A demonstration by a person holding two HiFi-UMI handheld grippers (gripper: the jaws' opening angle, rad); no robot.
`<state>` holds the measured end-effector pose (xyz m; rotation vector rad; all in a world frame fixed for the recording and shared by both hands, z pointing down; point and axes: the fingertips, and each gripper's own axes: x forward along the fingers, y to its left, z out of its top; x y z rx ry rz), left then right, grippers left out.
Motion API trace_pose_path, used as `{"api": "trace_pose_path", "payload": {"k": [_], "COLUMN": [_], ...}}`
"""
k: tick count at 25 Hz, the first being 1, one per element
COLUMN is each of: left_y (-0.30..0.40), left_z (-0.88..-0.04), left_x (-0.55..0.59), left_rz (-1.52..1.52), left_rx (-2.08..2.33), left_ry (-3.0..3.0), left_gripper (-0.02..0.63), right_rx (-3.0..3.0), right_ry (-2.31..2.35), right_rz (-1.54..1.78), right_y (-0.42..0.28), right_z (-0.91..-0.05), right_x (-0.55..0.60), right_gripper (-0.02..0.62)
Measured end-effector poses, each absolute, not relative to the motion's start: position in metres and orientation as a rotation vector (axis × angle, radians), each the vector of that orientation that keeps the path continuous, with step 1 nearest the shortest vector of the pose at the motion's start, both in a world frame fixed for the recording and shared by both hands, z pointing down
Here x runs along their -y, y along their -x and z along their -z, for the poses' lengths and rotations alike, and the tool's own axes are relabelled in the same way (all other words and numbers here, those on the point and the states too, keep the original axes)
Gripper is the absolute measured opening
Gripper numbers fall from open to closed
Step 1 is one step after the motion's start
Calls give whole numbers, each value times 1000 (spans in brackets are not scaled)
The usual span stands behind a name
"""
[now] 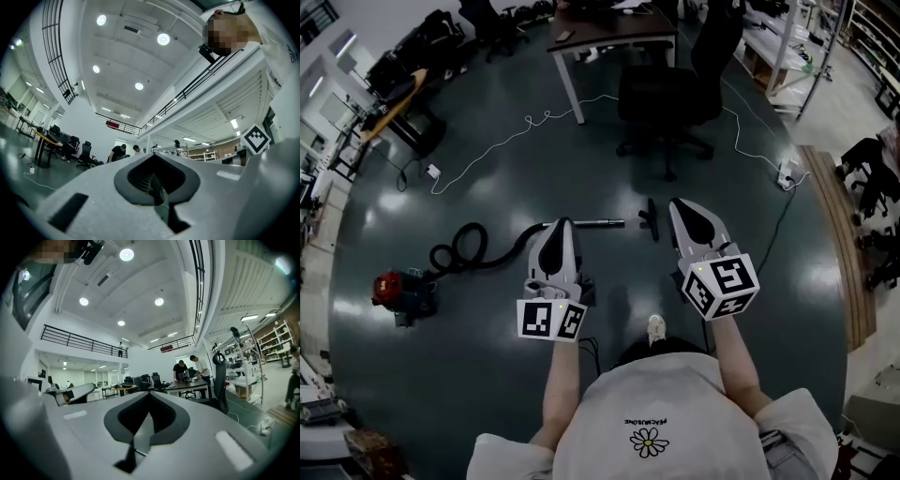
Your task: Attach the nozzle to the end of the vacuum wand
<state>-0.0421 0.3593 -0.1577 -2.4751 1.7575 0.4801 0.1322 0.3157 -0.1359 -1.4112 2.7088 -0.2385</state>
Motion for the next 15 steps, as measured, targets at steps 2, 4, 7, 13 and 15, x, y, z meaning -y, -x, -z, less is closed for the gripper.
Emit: {"api": "trace_pose_path", "payload": {"k": [2,4,7,13,15], "left_y": [47,51,64,107,119], "left_z": [163,166,164,144,141], "left_x": [-334,-309,-271,-178,-143], "left_rz": [-491,-475,-446,-499,-494], "left_rx": [-1775,-1780,-1792,-1801,-1780], "left_ry": [2450,2437,2429,2436,2467], "left_gripper": [2,2,2,2,2], "right_rx": [-2729,-2754,-2798,-2818,-2817], "right_ry": [1389,1375,1357,1391,1416], "right_rz": [242,248,260,257,256], "right_y": [-128,-123,-107,-69,-55], "right_z": [133,129,121,105,105], "right_x": [-287,-260,-224,-136,-105], "right_gripper": [8,8,8,8,8]}}
